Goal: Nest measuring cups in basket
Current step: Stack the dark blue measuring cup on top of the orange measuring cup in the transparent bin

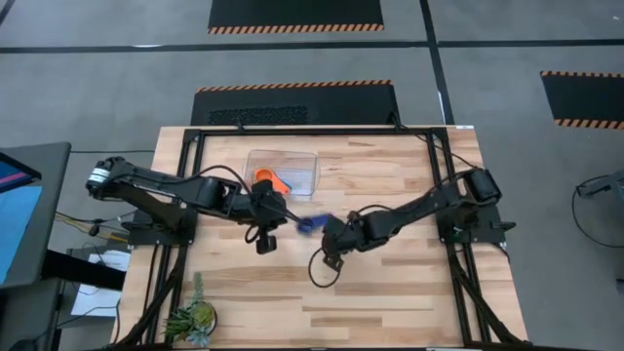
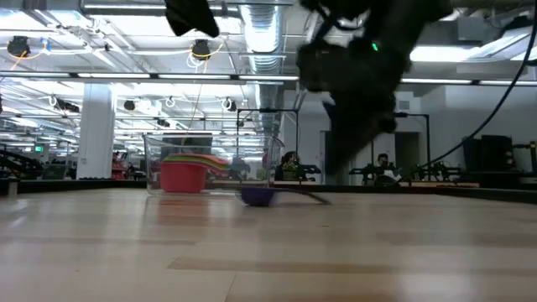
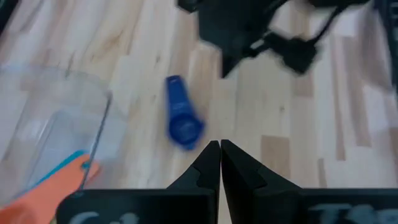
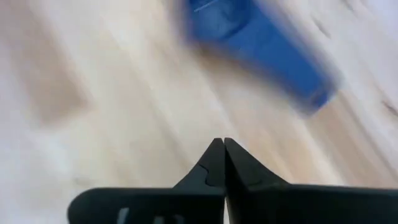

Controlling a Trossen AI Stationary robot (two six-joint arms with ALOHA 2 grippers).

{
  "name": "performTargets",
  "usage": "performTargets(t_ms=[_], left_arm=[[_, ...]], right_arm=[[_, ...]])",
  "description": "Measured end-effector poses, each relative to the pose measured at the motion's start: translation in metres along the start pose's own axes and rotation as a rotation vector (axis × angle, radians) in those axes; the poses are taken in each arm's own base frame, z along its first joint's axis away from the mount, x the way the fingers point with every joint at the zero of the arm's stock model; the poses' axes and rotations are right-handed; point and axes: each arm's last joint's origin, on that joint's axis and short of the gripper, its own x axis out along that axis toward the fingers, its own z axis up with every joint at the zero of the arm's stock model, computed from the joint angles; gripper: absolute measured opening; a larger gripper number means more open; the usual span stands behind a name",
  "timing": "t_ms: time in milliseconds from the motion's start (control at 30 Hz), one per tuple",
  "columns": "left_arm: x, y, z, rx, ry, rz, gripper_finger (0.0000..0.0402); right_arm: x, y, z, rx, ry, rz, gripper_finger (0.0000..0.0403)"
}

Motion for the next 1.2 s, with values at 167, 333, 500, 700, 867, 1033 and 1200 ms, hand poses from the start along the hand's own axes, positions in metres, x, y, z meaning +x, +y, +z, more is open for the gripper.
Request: performTargets(t_ms=[167,333,500,700,867,1033,1200], left_arm=[[-0.007,0.001,-0.004,-0.063,0.017,0.022,0.0],[-0.005,-0.006,-0.012,-0.059,0.048,0.025,0.0],[0.012,-0.008,-0.036,-0.102,0.112,0.084,0.0],[0.037,-0.009,-0.064,-0.174,0.138,0.101,0.0],[0.052,-0.01,-0.07,-0.103,0.04,0.074,0.0],[0.06,-0.007,-0.07,0.134,-0.04,0.074,0.0012],[0.069,-0.002,-0.072,0.256,-0.003,0.055,0.0059]], right_arm=[[-0.021,-0.004,0.017,-0.033,-0.071,0.09,0.0007],[-0.055,-0.003,0.015,-0.054,-0.104,0.144,0.0028],[-0.1,-0.005,0.003,-0.07,-0.107,0.191,0.0032],[-0.152,-0.002,-0.024,-0.105,-0.147,0.273,0.0023],[-0.179,0.003,-0.042,-0.127,-0.238,0.297,0.0019],[-0.196,0.002,-0.06,-0.1,-0.287,0.27,0.0023],[-0.205,-0.001,-0.075,-0.055,-0.308,0.236,0.0022]])
